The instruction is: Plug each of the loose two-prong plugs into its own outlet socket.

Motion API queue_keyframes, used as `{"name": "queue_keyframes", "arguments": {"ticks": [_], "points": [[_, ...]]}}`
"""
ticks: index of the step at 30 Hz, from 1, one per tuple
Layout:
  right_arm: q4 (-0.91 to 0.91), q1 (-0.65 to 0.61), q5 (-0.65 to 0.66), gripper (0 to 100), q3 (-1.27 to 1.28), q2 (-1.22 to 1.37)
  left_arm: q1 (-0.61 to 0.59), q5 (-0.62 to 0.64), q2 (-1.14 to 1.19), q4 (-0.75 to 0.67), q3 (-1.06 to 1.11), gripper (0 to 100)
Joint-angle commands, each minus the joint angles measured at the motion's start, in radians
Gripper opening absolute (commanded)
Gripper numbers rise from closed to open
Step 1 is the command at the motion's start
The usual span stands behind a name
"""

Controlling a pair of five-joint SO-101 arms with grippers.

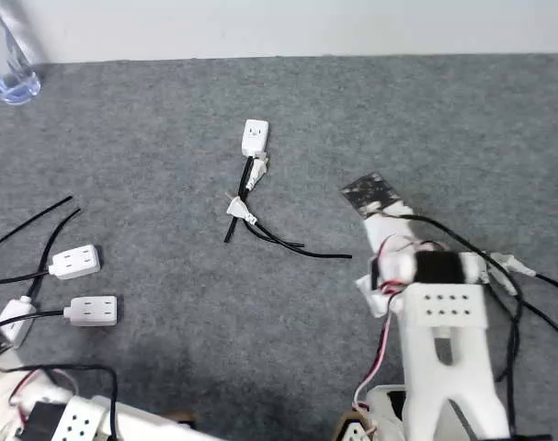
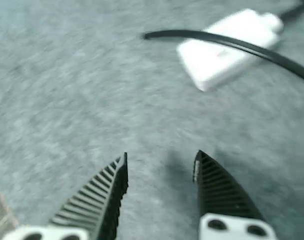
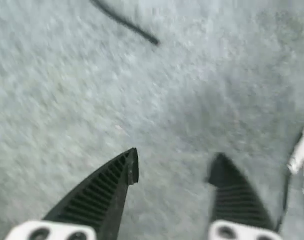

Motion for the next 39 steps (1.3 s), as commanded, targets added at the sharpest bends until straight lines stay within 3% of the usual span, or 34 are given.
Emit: {"name": "queue_keyframes", "arguments": {"ticks": [1, 6, 11, 16, 22, 29, 39], "points": [[-0.051, -0.097, 0.021, 13.7, -0.008, -0.027, 0.051, -0.008, -0.008, 0.097, -0.047, 20], [-0.091, -0.188, 0.025, 27.5, -0.025, -0.025, 0.049, -0.009, -0.008, 0.100, -0.044, 20], [-0.151, -0.228, 0.026, 23.8, -0.115, 0.068, 0.049, -0.009, -0.008, 0.101, -0.042, 20], [-0.140, -0.280, 0.026, 23.4, -0.353, 0.375, 0.049, -0.011, -0.008, 0.101, -0.038, 20], [-0.010, -0.349, 0.031, 23.4, -0.735, 0.740, 0.049, -0.012, -0.008, 0.098, -0.036, 20], [0.189, -0.427, 0.141, 23.2, -1.135, 1.047, 0.049, -0.012, -0.008, 0.098, -0.035, 20], [0.206, -0.437, 0.238, 23.1, -1.358, 1.308, 0.017, -0.012, -0.008, 0.097, -0.035, 20]]}}
